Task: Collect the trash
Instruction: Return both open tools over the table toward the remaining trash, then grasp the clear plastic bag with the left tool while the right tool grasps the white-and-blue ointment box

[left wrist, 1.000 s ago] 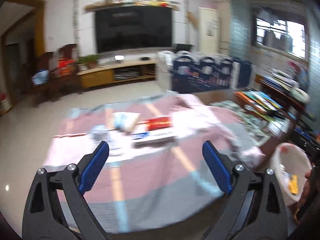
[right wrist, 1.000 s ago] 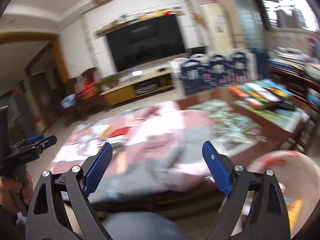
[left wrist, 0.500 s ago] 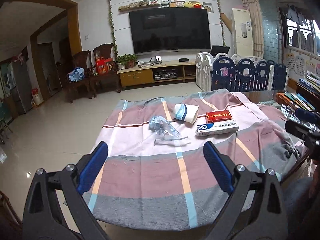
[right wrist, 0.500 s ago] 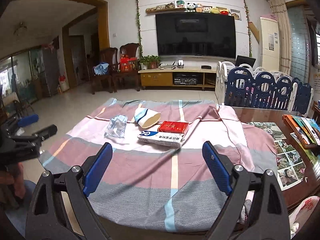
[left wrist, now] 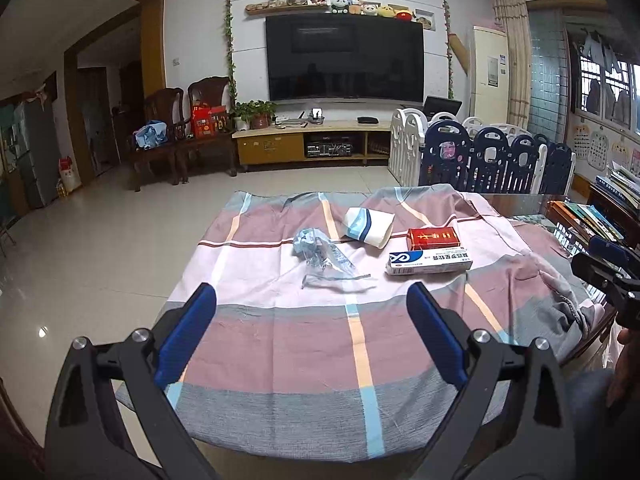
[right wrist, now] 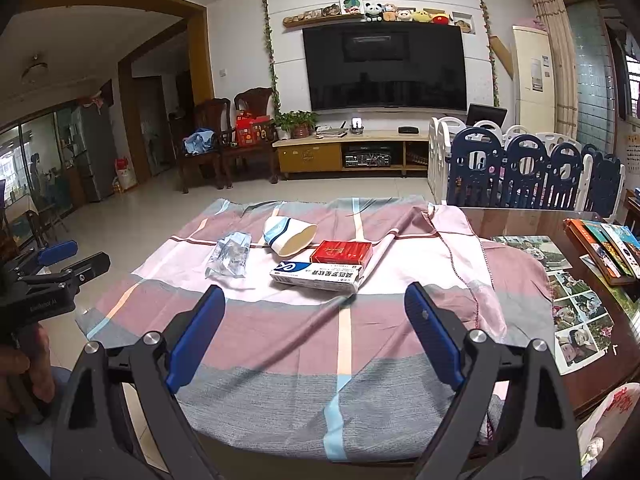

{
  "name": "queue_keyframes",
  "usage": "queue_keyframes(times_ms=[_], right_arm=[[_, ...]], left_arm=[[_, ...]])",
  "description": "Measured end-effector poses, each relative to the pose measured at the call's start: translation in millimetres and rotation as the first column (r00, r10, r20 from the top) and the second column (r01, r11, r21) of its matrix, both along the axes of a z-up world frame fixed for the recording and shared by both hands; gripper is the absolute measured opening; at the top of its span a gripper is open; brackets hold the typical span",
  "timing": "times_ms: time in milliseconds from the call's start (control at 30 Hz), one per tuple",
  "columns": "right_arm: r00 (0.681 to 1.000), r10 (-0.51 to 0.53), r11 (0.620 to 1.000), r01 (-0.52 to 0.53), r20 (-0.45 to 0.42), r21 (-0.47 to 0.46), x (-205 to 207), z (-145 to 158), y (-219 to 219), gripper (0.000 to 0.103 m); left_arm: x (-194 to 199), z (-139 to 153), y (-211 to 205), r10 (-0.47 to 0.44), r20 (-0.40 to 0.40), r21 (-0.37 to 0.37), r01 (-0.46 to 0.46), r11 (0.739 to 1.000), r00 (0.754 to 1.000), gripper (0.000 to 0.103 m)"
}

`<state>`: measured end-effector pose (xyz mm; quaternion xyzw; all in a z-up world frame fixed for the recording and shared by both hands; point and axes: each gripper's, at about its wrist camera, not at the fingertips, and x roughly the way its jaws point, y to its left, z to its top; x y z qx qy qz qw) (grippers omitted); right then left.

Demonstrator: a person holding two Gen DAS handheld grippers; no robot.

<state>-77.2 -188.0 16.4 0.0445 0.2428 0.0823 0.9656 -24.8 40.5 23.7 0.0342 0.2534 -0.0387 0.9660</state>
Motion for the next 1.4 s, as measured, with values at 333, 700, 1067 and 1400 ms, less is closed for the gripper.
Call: queue_keyframes(times_ms=[333, 700, 1067, 1400], right_arm=[[1.0, -0.002, 1.0, 0.002, 0.003, 0.013, 0, 0, -1, 0.089], [1.0, 0.002, 0.998, -0.001, -0.018, 0.057, 4, 0, -3, 0.089], [0.995, 0.014, 0.988, 0.0, -0.095, 0.152, 22, -11, -12, 0.089], [0.947, 0.214, 0.977, -0.204, -0.239, 0.065, 108, -22, 9, 0.089]], left_arm=[[2, -3, -6, -0.006, -0.014, 0.02, 0.007, 1.0, 1.0, 0.096], [96, -32, -22, 0.003, -0.198, 0.007, -0.002, 1.0, 0.98, 0.096], [247, -108, -45, 0.091, -0.435, 0.069, -0.068, 0.995, 0.896, 0.087], [159, -57, -42, 0.0, -0.227, 0.069, 0.016, 0.998, 0.974, 0.024]])
